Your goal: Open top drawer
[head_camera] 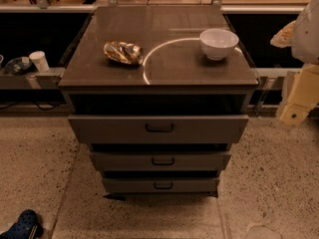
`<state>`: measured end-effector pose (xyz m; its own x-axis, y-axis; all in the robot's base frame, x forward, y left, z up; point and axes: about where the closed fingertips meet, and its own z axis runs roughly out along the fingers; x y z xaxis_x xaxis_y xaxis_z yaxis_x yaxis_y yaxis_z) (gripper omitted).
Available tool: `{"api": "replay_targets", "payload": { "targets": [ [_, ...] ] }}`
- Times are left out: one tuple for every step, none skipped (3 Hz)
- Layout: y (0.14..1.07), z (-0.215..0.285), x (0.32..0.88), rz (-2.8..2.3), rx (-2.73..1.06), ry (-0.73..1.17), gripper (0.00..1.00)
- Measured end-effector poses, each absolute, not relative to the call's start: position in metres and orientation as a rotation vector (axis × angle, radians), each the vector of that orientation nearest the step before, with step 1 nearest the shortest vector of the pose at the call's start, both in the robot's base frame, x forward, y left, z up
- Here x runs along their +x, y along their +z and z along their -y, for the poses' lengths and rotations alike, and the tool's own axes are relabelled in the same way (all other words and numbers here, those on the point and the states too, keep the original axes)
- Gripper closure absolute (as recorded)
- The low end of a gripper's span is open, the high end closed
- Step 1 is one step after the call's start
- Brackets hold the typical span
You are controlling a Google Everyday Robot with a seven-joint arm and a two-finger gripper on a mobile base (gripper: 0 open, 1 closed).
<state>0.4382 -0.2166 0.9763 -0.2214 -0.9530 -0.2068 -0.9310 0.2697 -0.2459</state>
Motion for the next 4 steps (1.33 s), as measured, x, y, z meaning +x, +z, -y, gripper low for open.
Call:
{"api": "replay_targets", "payload": {
  "targets": [
    [0.976,0.217,0.438,-2.232,-1.725,-0.099,0.0],
    [0.953,0.219,0.443,-2.235,-1.754,-0.172,0.0],
    [0.895,0.231,0.451,-2.26,-1.804,-0.281,0.0],
    [0.845,0.242,0.452,-2.256,-1.843,-0.382,0.0]
  ]
}}
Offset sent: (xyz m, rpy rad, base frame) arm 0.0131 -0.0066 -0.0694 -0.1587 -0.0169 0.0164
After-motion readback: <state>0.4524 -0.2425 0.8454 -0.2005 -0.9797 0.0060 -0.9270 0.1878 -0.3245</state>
